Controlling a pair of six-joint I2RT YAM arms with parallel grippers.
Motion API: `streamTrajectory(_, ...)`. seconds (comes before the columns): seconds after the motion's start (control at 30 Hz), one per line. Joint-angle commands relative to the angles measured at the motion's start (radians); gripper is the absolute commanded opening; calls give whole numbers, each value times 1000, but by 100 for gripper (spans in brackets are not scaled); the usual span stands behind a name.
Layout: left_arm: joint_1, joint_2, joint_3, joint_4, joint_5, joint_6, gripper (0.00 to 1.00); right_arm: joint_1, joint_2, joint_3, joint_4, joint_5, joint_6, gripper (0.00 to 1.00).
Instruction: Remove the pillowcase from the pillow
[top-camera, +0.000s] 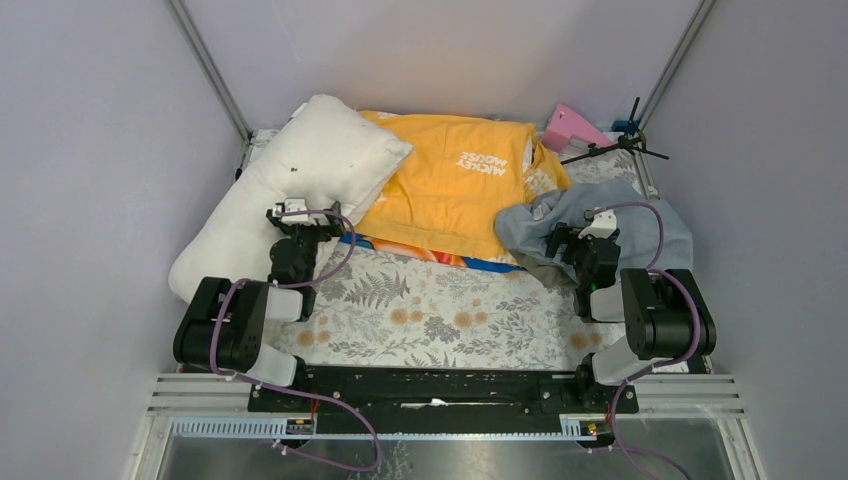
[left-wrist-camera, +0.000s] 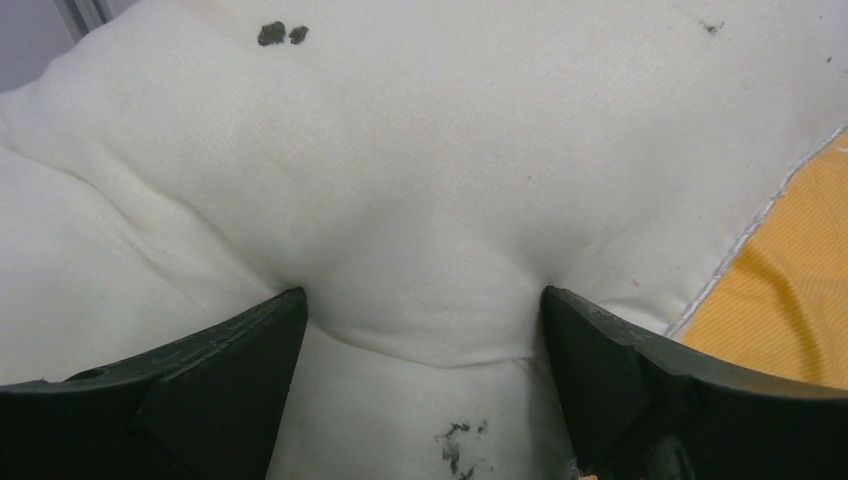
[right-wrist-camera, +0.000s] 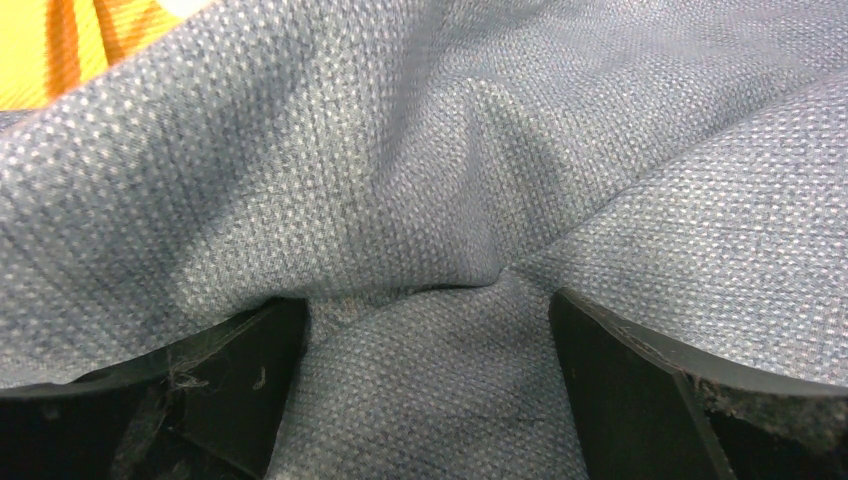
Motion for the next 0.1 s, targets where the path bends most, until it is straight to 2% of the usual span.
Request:
streamTrajectory(0.0,25,42,-26,-127,-6,12,99,9,-1,11,59,1,-15,100)
streamTrajectory(0.07,25,41,-28,-126,-10,12,99,8,-1,10,59,1,-16,100)
